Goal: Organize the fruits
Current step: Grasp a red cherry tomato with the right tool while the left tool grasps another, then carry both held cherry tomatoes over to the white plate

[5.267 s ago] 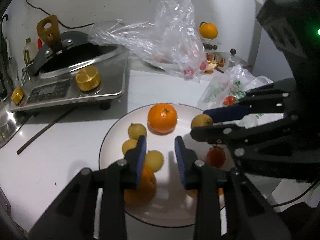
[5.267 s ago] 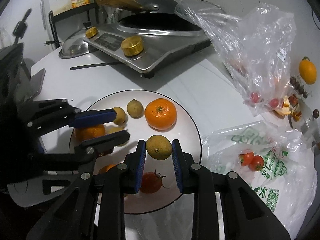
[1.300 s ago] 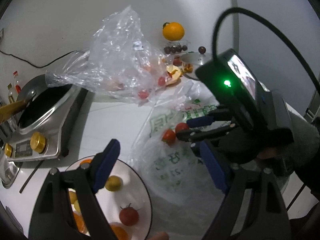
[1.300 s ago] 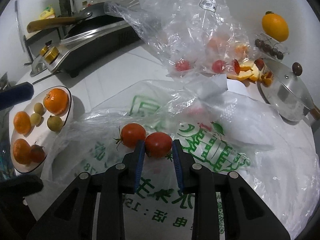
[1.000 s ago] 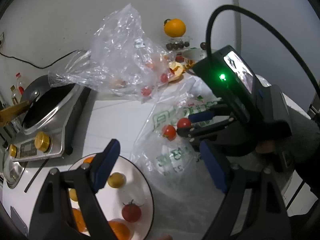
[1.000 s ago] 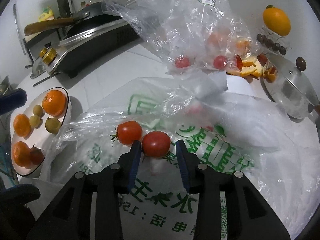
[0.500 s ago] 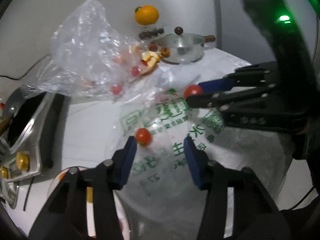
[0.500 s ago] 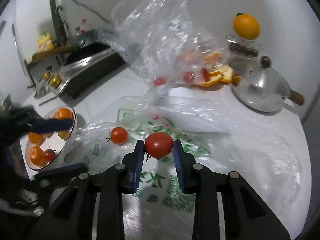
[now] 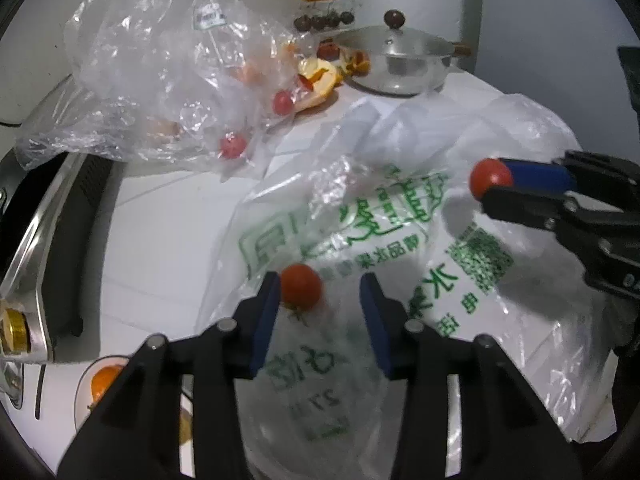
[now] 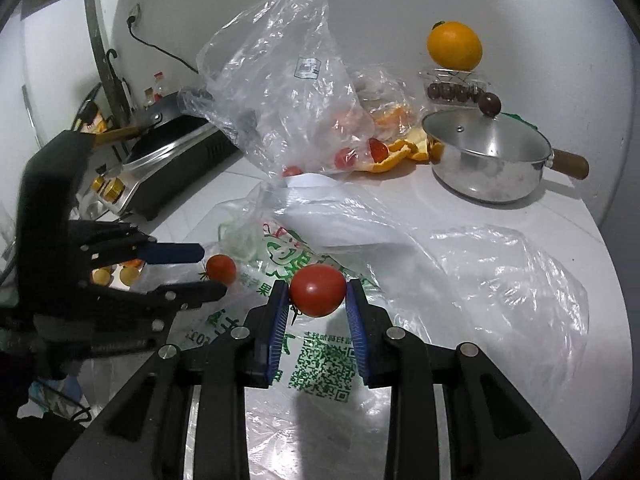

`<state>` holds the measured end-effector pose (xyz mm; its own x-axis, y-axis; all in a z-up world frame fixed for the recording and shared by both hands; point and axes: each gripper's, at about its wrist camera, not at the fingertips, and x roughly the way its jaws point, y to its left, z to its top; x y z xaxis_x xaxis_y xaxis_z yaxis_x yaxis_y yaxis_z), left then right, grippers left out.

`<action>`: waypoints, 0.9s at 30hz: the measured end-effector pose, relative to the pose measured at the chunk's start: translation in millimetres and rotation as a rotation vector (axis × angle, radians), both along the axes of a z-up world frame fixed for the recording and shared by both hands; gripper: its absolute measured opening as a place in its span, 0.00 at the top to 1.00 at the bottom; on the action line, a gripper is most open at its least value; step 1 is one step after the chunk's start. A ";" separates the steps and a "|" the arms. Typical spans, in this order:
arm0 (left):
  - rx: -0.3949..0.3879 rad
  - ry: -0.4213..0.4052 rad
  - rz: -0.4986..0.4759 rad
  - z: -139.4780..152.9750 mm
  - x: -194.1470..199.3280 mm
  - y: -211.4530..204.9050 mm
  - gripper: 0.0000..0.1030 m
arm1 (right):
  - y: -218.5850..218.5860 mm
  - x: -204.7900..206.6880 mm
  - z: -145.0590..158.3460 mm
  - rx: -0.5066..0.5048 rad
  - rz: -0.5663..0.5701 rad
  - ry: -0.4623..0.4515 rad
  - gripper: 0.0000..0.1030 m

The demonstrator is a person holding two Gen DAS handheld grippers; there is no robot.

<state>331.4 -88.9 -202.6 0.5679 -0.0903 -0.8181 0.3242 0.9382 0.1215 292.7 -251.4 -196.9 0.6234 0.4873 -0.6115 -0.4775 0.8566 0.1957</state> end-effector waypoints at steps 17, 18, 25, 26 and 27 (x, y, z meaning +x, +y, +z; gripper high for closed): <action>0.081 0.022 0.016 -13.4 23.0 3.6 0.72 | -4.5 -3.0 -5.7 0.020 -0.002 -0.008 0.69; 0.081 0.018 0.010 -12.1 21.6 3.2 0.72 | -4.1 -3.8 -4.6 0.020 -0.003 -0.011 0.69; 0.027 -0.019 -0.028 5.6 -1.3 -1.4 0.72 | 0.2 -15.0 7.4 0.007 -0.003 -0.037 0.69; 0.009 -0.024 -0.031 9.4 -5.5 -1.7 0.72 | 1.1 -17.1 9.2 0.004 -0.001 -0.041 0.70; -0.006 -0.029 -0.033 12.9 -9.6 -1.3 0.72 | 2.4 -19.0 11.1 0.000 0.000 -0.044 0.69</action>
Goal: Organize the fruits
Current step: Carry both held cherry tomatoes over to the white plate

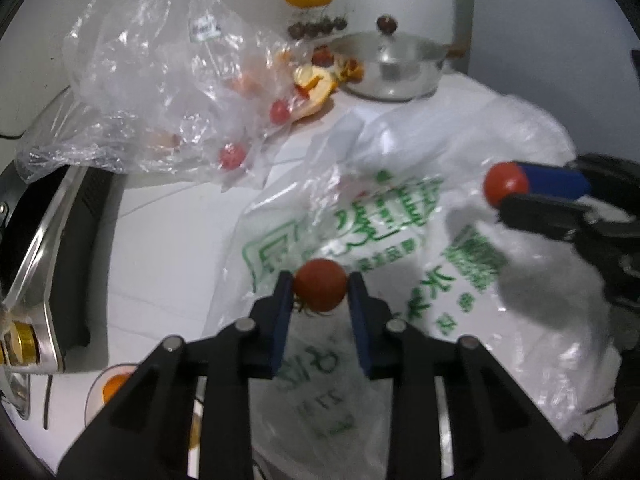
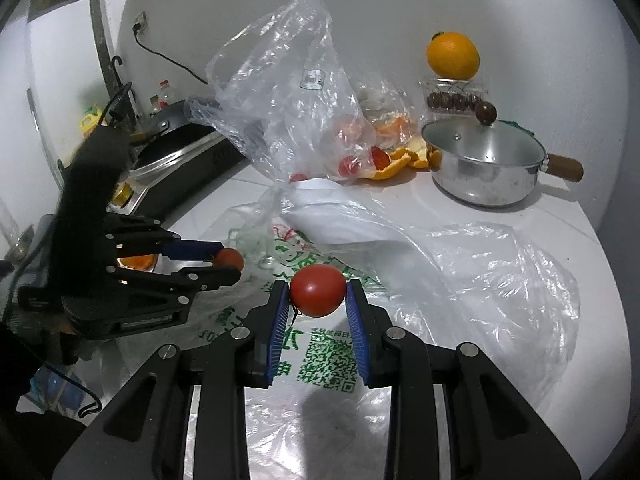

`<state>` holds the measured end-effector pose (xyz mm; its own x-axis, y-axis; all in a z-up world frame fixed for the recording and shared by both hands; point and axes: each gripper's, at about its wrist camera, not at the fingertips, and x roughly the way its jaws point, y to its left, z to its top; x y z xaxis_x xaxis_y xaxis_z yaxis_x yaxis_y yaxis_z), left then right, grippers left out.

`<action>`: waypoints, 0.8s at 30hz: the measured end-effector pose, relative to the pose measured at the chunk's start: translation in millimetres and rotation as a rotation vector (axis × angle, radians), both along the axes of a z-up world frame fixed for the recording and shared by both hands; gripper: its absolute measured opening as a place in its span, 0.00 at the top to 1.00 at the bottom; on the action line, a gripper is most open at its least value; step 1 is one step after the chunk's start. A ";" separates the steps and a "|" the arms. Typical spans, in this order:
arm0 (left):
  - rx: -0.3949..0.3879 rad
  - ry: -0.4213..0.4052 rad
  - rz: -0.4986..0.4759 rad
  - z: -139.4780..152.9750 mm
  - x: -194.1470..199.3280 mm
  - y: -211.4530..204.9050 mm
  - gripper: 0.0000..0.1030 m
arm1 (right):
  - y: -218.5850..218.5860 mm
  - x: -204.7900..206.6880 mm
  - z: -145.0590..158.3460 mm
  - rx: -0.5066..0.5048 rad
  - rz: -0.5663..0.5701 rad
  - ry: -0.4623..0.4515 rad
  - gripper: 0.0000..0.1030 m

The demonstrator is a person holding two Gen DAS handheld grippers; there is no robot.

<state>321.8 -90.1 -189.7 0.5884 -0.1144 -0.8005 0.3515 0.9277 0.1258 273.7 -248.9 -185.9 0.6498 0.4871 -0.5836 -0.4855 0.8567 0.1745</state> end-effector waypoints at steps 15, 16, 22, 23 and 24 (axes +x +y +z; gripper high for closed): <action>-0.134 -0.100 0.004 47.2 -66.2 29.6 0.72 | 41.6 -40.2 22.7 -0.048 0.045 -0.038 0.70; -0.143 -0.106 0.011 49.1 -70.8 35.3 0.72 | 46.1 -43.2 24.2 -0.053 0.050 -0.040 0.70; -0.180 -0.135 0.062 54.1 -96.2 71.1 0.72 | 74.4 -58.2 29.7 -0.083 0.088 -0.048 0.70; -0.185 -0.139 0.071 54.5 -100.8 77.1 0.72 | 80.9 -61.0 30.6 -0.090 0.097 -0.049 0.70; -0.188 -0.142 0.078 54.8 -104.0 81.6 0.72 | 86.0 -63.2 31.2 -0.096 0.105 -0.050 0.70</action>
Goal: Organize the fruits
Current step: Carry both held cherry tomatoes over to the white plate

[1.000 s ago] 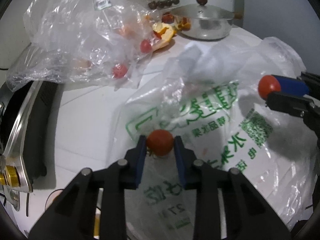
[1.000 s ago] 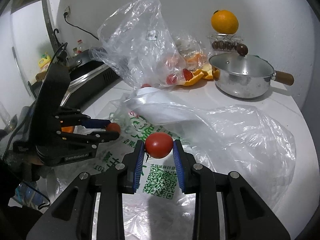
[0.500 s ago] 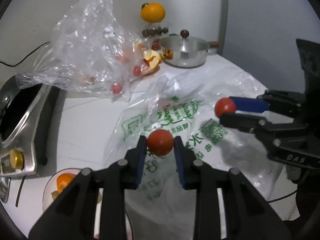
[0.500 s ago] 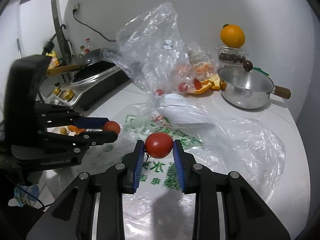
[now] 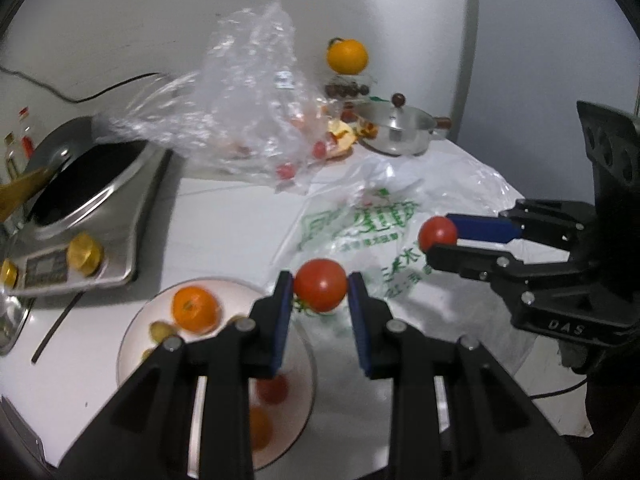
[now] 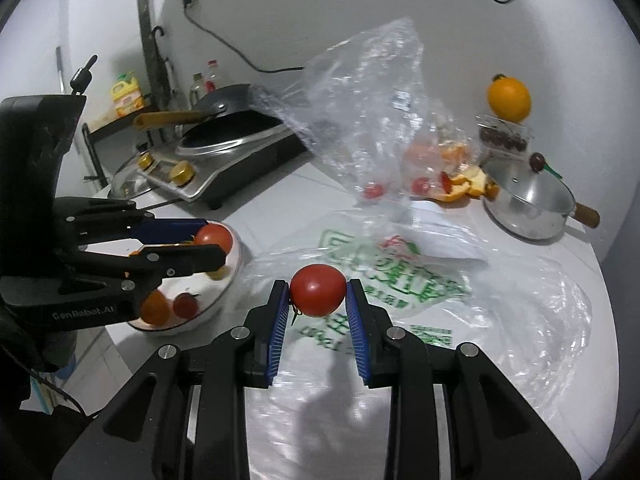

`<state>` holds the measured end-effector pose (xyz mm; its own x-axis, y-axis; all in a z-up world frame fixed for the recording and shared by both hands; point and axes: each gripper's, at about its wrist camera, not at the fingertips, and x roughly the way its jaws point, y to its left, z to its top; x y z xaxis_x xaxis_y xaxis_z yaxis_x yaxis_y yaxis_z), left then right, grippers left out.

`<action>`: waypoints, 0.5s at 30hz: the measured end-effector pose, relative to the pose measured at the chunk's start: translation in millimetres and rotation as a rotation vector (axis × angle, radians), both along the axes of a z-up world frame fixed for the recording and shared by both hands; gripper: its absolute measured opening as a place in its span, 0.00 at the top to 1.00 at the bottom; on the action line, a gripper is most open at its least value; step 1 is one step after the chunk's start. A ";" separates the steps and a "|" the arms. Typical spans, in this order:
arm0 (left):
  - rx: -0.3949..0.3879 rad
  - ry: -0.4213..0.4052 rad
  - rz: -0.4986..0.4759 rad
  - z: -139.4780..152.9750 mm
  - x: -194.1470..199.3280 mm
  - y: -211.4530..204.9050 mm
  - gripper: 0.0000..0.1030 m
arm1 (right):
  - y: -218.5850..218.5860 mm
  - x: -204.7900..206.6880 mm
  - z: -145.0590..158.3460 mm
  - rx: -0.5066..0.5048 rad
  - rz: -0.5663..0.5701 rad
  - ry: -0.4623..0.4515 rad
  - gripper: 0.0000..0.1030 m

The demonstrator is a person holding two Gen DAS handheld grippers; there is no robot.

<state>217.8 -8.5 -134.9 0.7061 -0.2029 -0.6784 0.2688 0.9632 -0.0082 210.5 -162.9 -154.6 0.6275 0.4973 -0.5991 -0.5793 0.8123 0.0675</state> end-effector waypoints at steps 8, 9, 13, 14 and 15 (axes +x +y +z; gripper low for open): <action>-0.038 0.002 0.088 -10.4 -30.9 55.1 0.72 | 44.8 -15.6 0.2 -0.047 0.065 0.005 0.69; -0.039 0.003 0.097 -13.1 -34.1 60.5 0.72 | 51.8 -17.3 -0.8 -0.055 0.076 0.007 0.69; -0.042 0.001 0.123 -21.9 -45.7 79.0 0.72 | 71.6 -20.5 -5.1 -0.074 0.105 0.025 0.69; -0.041 0.001 0.127 -23.5 -47.2 80.9 0.72 | 76.7 -20.8 -6.3 -0.077 0.112 0.030 0.69; -0.035 0.001 0.133 -26.4 -49.3 84.4 0.72 | 82.0 -21.4 -7.5 -0.079 0.120 0.034 0.69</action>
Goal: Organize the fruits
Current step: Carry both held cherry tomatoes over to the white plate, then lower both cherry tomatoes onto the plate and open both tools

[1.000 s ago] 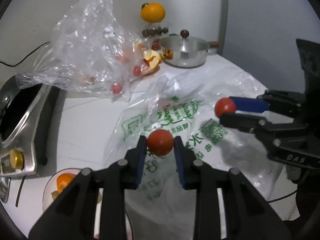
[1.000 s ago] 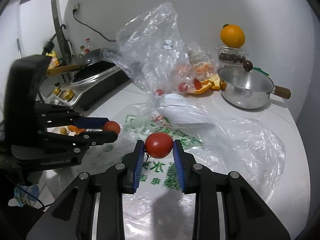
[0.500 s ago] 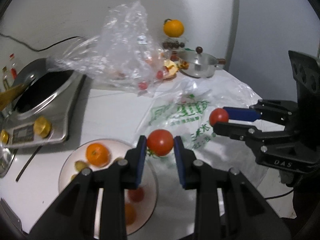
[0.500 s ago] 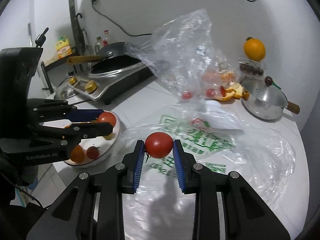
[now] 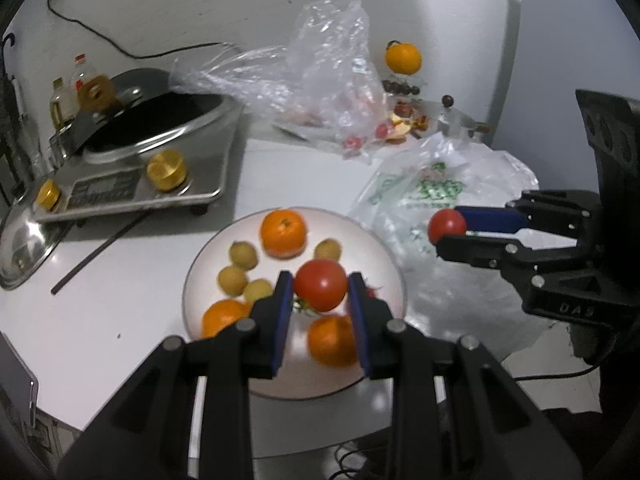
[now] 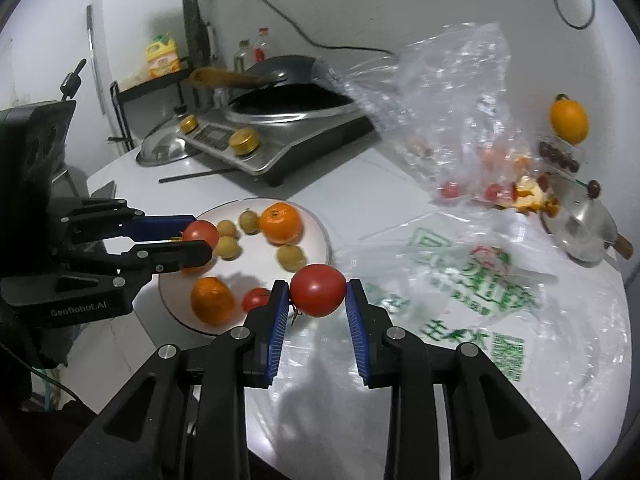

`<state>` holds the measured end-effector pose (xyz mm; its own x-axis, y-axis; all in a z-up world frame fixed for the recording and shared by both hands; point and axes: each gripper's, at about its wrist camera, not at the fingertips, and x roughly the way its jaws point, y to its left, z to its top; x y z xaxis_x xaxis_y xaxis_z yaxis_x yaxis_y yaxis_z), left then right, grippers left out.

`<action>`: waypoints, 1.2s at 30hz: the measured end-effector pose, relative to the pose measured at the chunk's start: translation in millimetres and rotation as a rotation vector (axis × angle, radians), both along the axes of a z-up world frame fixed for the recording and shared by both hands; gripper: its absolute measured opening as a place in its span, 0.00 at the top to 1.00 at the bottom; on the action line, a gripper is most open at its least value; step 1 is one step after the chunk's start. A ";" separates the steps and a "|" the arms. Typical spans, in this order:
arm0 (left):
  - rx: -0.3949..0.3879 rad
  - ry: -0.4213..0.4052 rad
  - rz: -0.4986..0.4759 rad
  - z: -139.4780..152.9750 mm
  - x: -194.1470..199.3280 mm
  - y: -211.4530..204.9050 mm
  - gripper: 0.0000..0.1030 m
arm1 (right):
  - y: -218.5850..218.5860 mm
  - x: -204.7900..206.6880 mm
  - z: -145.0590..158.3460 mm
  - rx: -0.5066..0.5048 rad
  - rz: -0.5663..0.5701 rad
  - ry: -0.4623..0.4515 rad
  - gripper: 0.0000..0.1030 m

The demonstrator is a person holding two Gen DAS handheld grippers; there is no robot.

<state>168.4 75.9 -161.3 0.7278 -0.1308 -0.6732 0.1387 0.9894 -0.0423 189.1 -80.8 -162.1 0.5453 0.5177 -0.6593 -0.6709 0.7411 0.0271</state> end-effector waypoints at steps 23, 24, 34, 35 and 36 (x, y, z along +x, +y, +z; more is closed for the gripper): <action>-0.029 0.026 0.001 -26.4 -2.5 26.8 0.71 | 81.3 26.4 -37.1 -0.062 0.060 0.093 0.70; -0.033 0.027 0.000 -26.5 -2.3 27.4 0.71 | 82.4 27.2 -38.2 -0.065 0.059 0.096 0.70; -0.033 0.031 0.013 -24.7 -4.9 27.5 0.61 | 83.7 28.6 -39.1 -0.066 0.044 0.102 0.69; -0.031 0.031 0.012 -24.4 -5.4 26.8 0.56 | 83.0 28.2 -38.7 -0.065 0.042 0.100 0.69; -0.031 0.031 0.011 -24.1 -5.8 26.6 0.50 | 82.5 27.9 -38.1 -0.064 0.041 0.099 0.68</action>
